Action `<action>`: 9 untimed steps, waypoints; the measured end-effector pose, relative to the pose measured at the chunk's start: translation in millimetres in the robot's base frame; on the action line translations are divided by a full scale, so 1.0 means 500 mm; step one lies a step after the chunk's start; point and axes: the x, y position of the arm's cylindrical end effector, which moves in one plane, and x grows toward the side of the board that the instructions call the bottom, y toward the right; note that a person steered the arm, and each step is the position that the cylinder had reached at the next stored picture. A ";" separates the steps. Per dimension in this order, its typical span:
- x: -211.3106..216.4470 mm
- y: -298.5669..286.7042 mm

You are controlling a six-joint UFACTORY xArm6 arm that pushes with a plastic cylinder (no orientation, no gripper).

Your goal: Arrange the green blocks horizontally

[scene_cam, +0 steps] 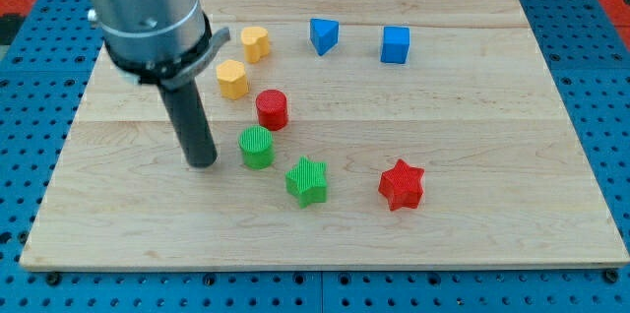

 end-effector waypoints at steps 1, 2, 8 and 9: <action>0.128 0.101; 0.133 0.305; -0.182 0.150; -0.174 0.090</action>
